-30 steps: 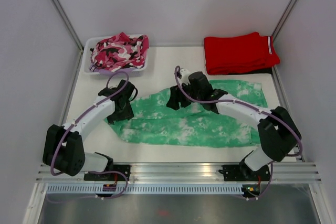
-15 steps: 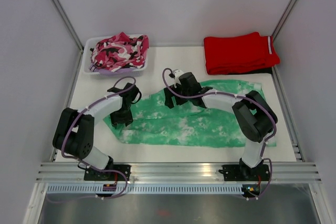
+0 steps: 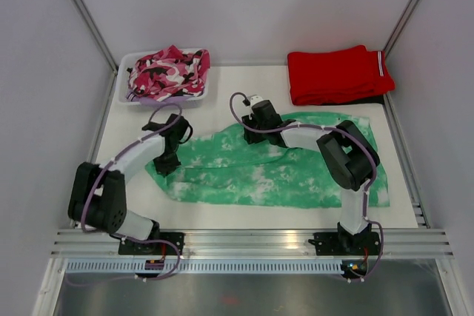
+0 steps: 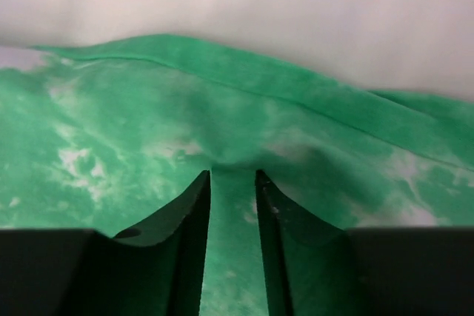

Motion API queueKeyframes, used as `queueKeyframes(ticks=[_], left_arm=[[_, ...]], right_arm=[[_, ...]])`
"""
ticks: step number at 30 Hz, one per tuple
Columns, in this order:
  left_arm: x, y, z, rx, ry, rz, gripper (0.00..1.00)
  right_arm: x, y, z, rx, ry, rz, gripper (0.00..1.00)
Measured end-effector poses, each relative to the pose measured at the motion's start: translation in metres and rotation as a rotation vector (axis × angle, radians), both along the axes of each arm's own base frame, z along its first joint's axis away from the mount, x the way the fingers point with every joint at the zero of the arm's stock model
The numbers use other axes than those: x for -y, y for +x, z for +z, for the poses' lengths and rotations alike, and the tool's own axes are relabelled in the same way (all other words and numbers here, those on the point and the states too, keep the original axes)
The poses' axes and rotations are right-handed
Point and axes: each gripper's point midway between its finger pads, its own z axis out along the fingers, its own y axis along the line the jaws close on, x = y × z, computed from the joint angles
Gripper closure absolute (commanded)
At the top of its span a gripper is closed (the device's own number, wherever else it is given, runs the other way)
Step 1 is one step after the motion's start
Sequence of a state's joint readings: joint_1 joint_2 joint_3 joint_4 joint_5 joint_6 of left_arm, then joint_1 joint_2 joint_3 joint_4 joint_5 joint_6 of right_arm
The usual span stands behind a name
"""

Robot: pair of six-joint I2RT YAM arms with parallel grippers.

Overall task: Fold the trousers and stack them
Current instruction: Flatten the trousers out

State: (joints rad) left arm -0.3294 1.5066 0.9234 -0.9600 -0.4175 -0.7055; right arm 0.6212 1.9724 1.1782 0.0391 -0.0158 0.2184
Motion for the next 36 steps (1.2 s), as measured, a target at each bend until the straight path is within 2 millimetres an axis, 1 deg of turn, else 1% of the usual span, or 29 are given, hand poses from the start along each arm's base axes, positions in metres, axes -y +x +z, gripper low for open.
queueKeyframes(ticks=[1, 2, 3, 4, 5, 6, 7, 8, 9, 11, 13, 15, 16, 17, 19, 20, 21, 23, 25, 27, 29, 30, 31, 32, 33, 34, 35, 36], left_arm=[[-0.002, 0.004, 0.013, 0.064, -0.019, 0.035, 0.98], [-0.005, 0.006, 0.025, 0.119, -0.035, 0.063, 0.98], [-0.009, 0.01, 0.042, 0.203, -0.056, 0.103, 0.98], [-0.015, 0.013, 0.062, 0.294, -0.077, 0.146, 0.98], [-0.022, 0.015, 0.083, 0.399, -0.105, 0.203, 0.98], [-0.027, 0.015, 0.097, 0.466, -0.124, 0.243, 0.98], [-0.035, 0.012, 0.113, 0.544, -0.139, 0.303, 0.98], [-0.042, 0.006, 0.124, 0.609, -0.153, 0.369, 0.98], [-0.047, -0.002, 0.132, 0.662, -0.171, 0.442, 0.98], [-0.051, -0.018, 0.131, 0.702, -0.196, 0.55, 0.98], [-0.052, -0.037, 0.113, 0.685, -0.209, 0.658, 0.98], [-0.054, -0.062, 0.086, 0.611, -0.186, 0.76, 0.86], [-0.055, -0.07, 0.078, 0.589, -0.178, 0.803, 0.77], [-0.055, -0.077, 0.072, 0.574, -0.171, 0.837, 0.5], [-0.055, -0.084, 0.069, 0.576, -0.176, 0.872, 0.05], [-0.056, -0.086, 0.07, 0.591, -0.187, 0.882, 0.0], [-0.056, -0.086, 0.072, 0.615, -0.202, 0.886, 0.0], [-0.055, -0.084, 0.077, 0.654, -0.226, 0.842, 0.0], [-0.052, -0.071, 0.083, 0.686, -0.252, 0.757, 0.0], [-0.046, -0.054, 0.085, 0.661, -0.252, 0.643, 0.01], [-0.04, -0.036, 0.085, 0.588, -0.234, 0.535, 0.07], [-0.038, -0.024, 0.084, 0.538, -0.214, 0.479, 0.1], [-0.034, -0.011, 0.084, 0.499, -0.203, 0.427, 0.17], [-0.03, 0.002, 0.08, 0.46, -0.186, 0.378, 0.19], [-0.024, 0.014, 0.076, 0.433, -0.178, 0.327, 0.22], [-0.015, 0.022, 0.069, 0.412, -0.177, 0.273, 0.33], [-0.005, 0.027, 0.063, 0.395, -0.181, 0.225, 0.37], [0.004, 0.029, 0.058, 0.381, -0.185, 0.178, 0.4]], right_arm=[[0.003, 0.002, 0.0, -0.004, 0.003, -0.015, 0.78], [0.005, 0.004, -0.001, -0.006, 0.005, -0.026, 0.84], [0.009, 0.006, -0.001, -0.008, 0.007, -0.039, 0.9], [0.011, 0.008, -0.001, -0.011, 0.011, -0.052, 1.0], [0.014, 0.01, -0.002, -0.012, 0.011, -0.06, 1.0], [0.016, 0.012, -0.002, -0.015, 0.015, -0.074, 1.0], [0.018, 0.013, -0.003, -0.018, 0.017, -0.085, 1.0], [0.02, 0.014, -0.003, -0.02, 0.019, -0.093, 1.0], [0.022, 0.016, -0.003, -0.021, 0.02, -0.101, 1.0], [0.025, 0.018, -0.003, -0.019, 0.023, -0.113, 1.0], [0.027, 0.019, -0.004, -0.021, 0.025, -0.126, 1.0], [0.029, 0.02, -0.005, -0.025, 0.029, -0.137, 1.0], [0.031, 0.02, -0.005, -0.025, 0.031, -0.14, 1.0], [0.032, 0.02, -0.005, -0.027, 0.033, -0.143, 1.0], [0.034, 0.019, -0.004, -0.03, 0.037, -0.148, 1.0], [0.036, 0.017, -0.004, -0.031, 0.037, -0.15, 1.0], [0.037, 0.016, -0.003, -0.032, 0.037, -0.152, 1.0], [0.038, 0.013, 0.0, -0.034, 0.041, -0.15, 0.97], [0.039, 0.011, 0.005, -0.034, 0.045, -0.149, 0.92], [0.04, 0.008, 0.009, -0.031, 0.05, -0.144, 0.87], [0.043, 0.002, 0.016, -0.029, 0.055, -0.139, 0.84], [0.044, -0.001, 0.021, -0.024, 0.06, -0.135, 0.79], [0.044, -0.002, 0.027, -0.016, 0.069, -0.134, 0.76], [0.044, -0.003, 0.032, -0.008, 0.076, -0.132, 0.74], [0.044, -0.003, 0.039, 0.004, 0.085, -0.131, 0.68], [0.044, -0.003, 0.046, 0.016, 0.096, -0.13, 0.66], [0.044, -0.004, 0.053, 0.027, 0.105, -0.128, 0.63], [0.043, -0.004, 0.06, 0.039, 0.117, -0.122, 0.58]])
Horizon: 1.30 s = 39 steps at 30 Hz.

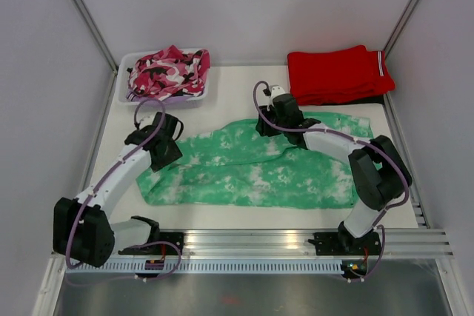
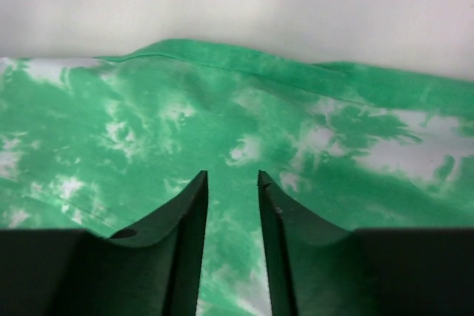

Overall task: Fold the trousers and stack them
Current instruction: Flatten the trousers out

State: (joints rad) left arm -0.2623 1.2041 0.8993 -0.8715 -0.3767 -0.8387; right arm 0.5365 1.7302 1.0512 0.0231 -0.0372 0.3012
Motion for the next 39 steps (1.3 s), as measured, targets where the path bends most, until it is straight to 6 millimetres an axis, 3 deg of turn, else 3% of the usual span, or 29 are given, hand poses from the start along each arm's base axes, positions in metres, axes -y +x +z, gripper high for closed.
queueKeyframes(ticks=[4, 10, 12, 19, 24, 30, 33, 39], left_arm=[[0.017, -0.003, -0.021, -0.064, 0.012, -0.093, 0.39], [0.007, -0.01, -0.041, -0.164, 0.092, -0.117, 0.24], [0.0, -0.012, -0.047, -0.211, 0.143, -0.118, 0.24], [-0.009, -0.001, -0.061, -0.382, 0.255, -0.182, 0.29], [-0.018, 0.013, -0.051, -0.398, 0.341, -0.217, 0.46], [-0.035, 0.011, -0.05, -0.435, 0.361, -0.23, 0.46], [-0.038, 0.009, -0.052, -0.453, 0.351, -0.245, 0.36], [-0.038, 0.011, -0.06, -0.476, 0.336, -0.261, 0.39]], right_arm=[[-0.002, -0.007, 0.026, 0.047, 0.042, 0.031, 0.5], [-0.001, -0.018, 0.056, 0.105, 0.09, 0.058, 0.48], [-0.002, -0.018, 0.061, 0.115, 0.097, 0.061, 0.47], [0.0, -0.022, 0.053, 0.097, 0.091, 0.061, 0.46], [0.0, -0.022, 0.052, 0.094, 0.094, 0.058, 0.46], [0.001, -0.023, 0.044, 0.078, 0.086, 0.057, 0.46], [0.001, -0.023, 0.043, 0.077, 0.082, 0.054, 0.46], [0.0, -0.024, 0.044, 0.07, 0.097, 0.052, 0.45]])
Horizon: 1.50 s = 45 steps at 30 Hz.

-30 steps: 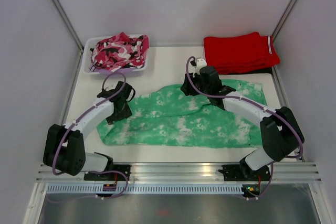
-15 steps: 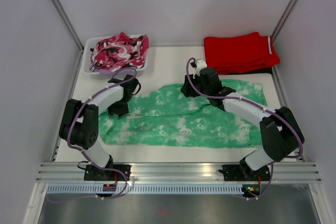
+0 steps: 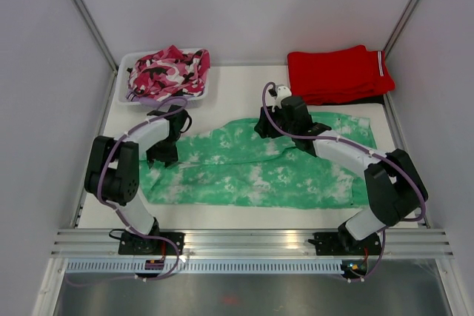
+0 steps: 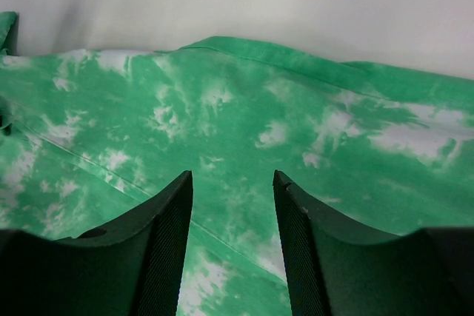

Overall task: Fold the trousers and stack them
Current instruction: Flatten the trousers out

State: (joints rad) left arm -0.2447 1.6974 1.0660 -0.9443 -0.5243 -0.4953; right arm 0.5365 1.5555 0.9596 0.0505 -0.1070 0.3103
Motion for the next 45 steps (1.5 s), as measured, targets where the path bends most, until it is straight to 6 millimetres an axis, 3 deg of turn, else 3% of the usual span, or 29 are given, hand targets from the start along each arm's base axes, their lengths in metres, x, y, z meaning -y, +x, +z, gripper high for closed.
queueKeyframes(ticks=[2, 3, 5, 6, 11, 14, 18, 21, 23, 26, 28, 29, 31, 32, 34, 35, 40, 42, 45], left_arm=[[0.002, 0.002, -0.005, -0.01, -0.017, -0.007, 0.46], [0.005, 0.003, -0.008, -0.013, -0.036, -0.017, 0.54], [0.011, 0.007, -0.011, -0.009, -0.076, -0.037, 0.78], [0.015, 0.009, -0.013, -0.005, -0.099, -0.048, 0.97], [0.021, 0.014, -0.017, -0.017, -0.131, -0.073, 0.98], [0.018, 0.016, -0.007, -0.001, -0.108, -0.059, 0.98], [0.006, 0.015, 0.038, 0.148, -0.11, 0.016, 0.98], [-0.027, 0.009, 0.102, 0.433, -0.133, 0.199, 0.98], [-0.054, -0.007, 0.136, 0.596, -0.112, 0.347, 0.98], [-0.076, -0.039, 0.156, 0.714, -0.079, 0.542, 0.98], [-0.082, -0.061, 0.154, 0.733, -0.062, 0.675, 0.93], [-0.085, -0.07, 0.15, 0.746, -0.05, 0.748, 0.78], [-0.087, -0.089, 0.136, 0.748, -0.03, 0.872, 0.66], [-0.087, -0.096, 0.13, 0.756, -0.027, 0.923, 0.5], [-0.085, -0.109, 0.122, 0.771, -0.028, 1.001, 0.36], [-0.085, -0.113, 0.122, 0.793, -0.033, 1.032, 0.19], [-0.087, -0.122, 0.139, 0.897, -0.055, 1.043, 0.09], [-0.082, -0.116, 0.15, 0.914, -0.106, 0.963, 0.08], [-0.064, -0.083, 0.159, 0.934, -0.257, 0.828, 0.09]], right_arm=[[-0.001, 0.0, -0.001, -0.006, 0.008, 0.001, 0.45], [-0.002, 0.0, -0.001, -0.008, 0.01, 0.001, 0.45], [-0.002, -0.001, -0.001, -0.011, 0.014, -0.001, 0.45], [-0.002, -0.001, -0.002, -0.012, 0.016, -0.002, 0.46], [-0.008, -0.002, -0.012, -0.04, 0.029, 0.003, 0.46], [-0.022, -0.007, -0.02, -0.06, 0.039, 0.035, 0.46], [-0.064, -0.029, -0.023, -0.081, 0.067, 0.173, 0.37], [-0.104, -0.052, -0.013, -0.048, 0.07, 0.306, 0.14], [-0.132, -0.066, -0.003, -0.004, 0.074, 0.391, 0.09], [-0.174, -0.079, 0.01, 0.067, 0.084, 0.492, 0.09], [-0.193, -0.079, 0.007, 0.089, 0.07, 0.524, 0.09], [-0.2, -0.077, 0.002, 0.096, 0.056, 0.526, 0.09], [-0.206, -0.074, -0.013, 0.086, 0.021, 0.518, 0.09], [-0.205, -0.073, -0.024, 0.071, -0.001, 0.507, 0.08], [-0.199, -0.074, -0.04, 0.038, -0.046, 0.486, 0.08], [-0.194, -0.075, -0.046, 0.028, -0.063, 0.475, 0.08], [-0.168, -0.076, -0.044, 0.025, -0.121, 0.408, 0.05], [-0.154, -0.072, -0.026, 0.035, -0.121, 0.355, 0.03], [-0.125, -0.054, 0.018, 0.05, -0.063, 0.231, 0.02]])
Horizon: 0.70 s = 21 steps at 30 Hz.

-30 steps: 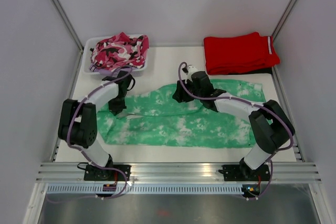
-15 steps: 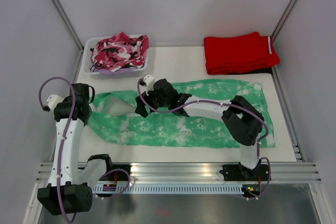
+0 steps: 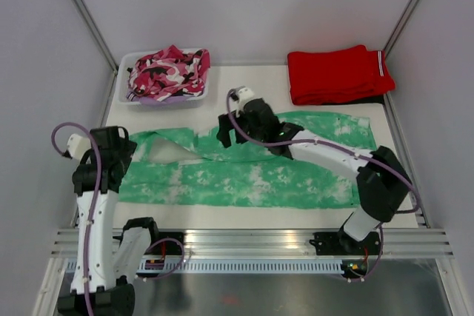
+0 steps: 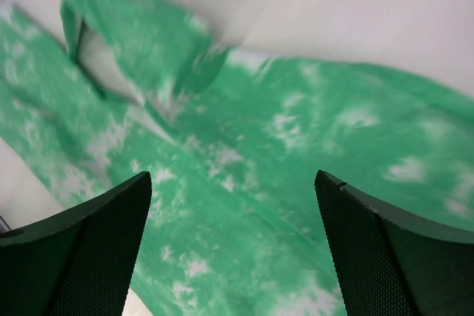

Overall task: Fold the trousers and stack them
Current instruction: Flatten the trousers out

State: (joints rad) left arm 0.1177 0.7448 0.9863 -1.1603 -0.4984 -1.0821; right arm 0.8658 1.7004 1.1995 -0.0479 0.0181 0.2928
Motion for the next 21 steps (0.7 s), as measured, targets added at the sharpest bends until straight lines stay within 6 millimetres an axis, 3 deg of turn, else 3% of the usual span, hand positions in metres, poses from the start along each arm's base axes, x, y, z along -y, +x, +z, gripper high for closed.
queueKeyframes(ticks=[3, 6, 8, 9, 13, 16, 18, 21], left_arm=[[0.017, 0.048, -0.016, 0.003, -0.055, -0.152, 0.11], [0.022, 0.089, -0.055, -0.122, -0.088, -0.258, 0.15], [0.022, 0.11, -0.085, -0.23, -0.111, -0.307, 0.2], [0.021, 0.119, -0.101, -0.292, -0.12, -0.326, 0.28], [0.01, 0.139, -0.119, -0.332, -0.139, -0.327, 0.34], [-0.004, 0.15, -0.129, -0.328, -0.161, -0.304, 0.34], [-0.012, 0.152, -0.139, -0.346, -0.168, -0.289, 0.32], [-0.019, 0.15, -0.159, -0.4, -0.174, -0.286, 0.3]], right_arm=[[0.051, 0.028, 0.04, 0.021, 0.087, -0.154, 0.02], [0.137, 0.052, 0.07, 0.071, 0.132, -0.382, 0.02], [0.184, 0.054, 0.081, 0.107, 0.125, -0.521, 0.02], [0.202, 0.052, 0.082, 0.117, 0.118, -0.571, 0.02], [0.259, 0.042, 0.066, 0.086, 0.077, -0.742, 0.02], [0.297, 0.035, 0.038, 0.019, 0.044, -0.854, 0.02], [0.311, 0.029, 0.022, -0.025, 0.018, -0.897, 0.02], [0.318, 0.026, 0.015, -0.053, 0.003, -0.918, 0.02]])
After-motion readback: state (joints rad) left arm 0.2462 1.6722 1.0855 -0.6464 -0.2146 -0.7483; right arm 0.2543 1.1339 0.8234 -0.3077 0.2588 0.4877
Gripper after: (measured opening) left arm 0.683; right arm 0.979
